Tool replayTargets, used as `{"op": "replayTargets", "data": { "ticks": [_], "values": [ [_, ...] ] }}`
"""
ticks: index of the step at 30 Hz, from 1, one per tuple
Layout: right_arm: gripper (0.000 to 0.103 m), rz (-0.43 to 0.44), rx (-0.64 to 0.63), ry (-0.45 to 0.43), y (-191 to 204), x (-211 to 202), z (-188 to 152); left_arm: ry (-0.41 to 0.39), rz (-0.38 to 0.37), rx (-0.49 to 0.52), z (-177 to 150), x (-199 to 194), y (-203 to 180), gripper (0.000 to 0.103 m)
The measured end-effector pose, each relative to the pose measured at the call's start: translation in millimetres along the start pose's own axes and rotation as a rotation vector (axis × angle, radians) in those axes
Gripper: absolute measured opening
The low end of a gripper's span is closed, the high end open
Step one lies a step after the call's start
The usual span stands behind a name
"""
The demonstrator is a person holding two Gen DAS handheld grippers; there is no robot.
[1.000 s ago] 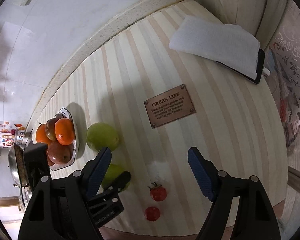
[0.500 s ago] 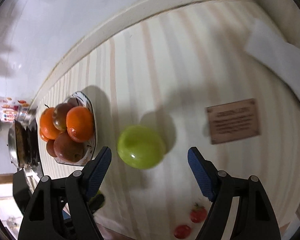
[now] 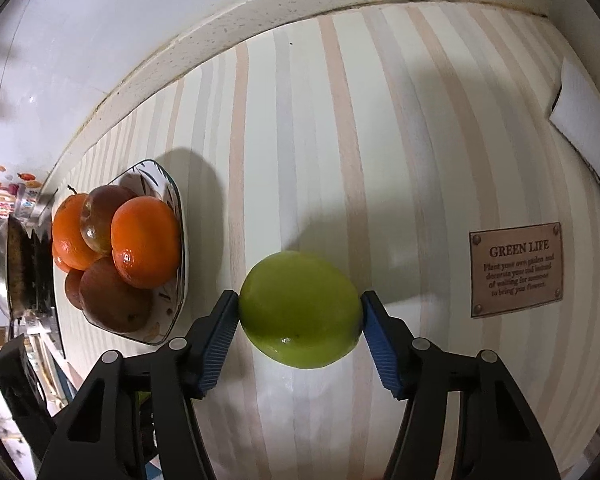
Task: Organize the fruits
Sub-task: 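Carry both green apples over the plate and lower them onto the fruit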
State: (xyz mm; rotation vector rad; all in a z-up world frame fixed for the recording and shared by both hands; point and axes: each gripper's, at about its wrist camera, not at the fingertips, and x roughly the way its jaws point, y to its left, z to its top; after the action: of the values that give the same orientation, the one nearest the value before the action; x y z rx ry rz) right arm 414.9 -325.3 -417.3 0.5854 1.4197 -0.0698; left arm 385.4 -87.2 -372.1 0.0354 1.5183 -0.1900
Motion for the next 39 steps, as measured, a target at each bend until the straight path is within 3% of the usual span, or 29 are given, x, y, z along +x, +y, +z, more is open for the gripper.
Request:
{"op": "replayTargets", "data": {
  "ticks": [9,19,23,29,39],
  "values": [
    [0.064,0.075,-0.021,-0.026,24.0,-18.6,-9.7,-0.061,-0.056,-0.066,-9.8,-48.6,37.5,0.058],
    [0.064,0.218,-0.205,-0.024,131.3,-37.8,-2.6,-0.214,-0.086,-0.221,33.5,-126.7,124.3,0.058],
    [0.064,0.202,-0.297,-0.013,183.5,-19.8,5.8,-0.203,-0.064,-0.281,60.4,-111.6,149.8,0.058],
    [0.064,0.132,-0.388,0.027,225.2,13.2,12.4,-0.109,-0.054,-0.308,89.0,-66.7,167.1,0.058],
    [0.064,0.074,-0.47,0.038,238.7,24.2,9.5,-0.103,-0.131,-0.356,88.2,-45.5,170.6,0.058]
  ]
}}
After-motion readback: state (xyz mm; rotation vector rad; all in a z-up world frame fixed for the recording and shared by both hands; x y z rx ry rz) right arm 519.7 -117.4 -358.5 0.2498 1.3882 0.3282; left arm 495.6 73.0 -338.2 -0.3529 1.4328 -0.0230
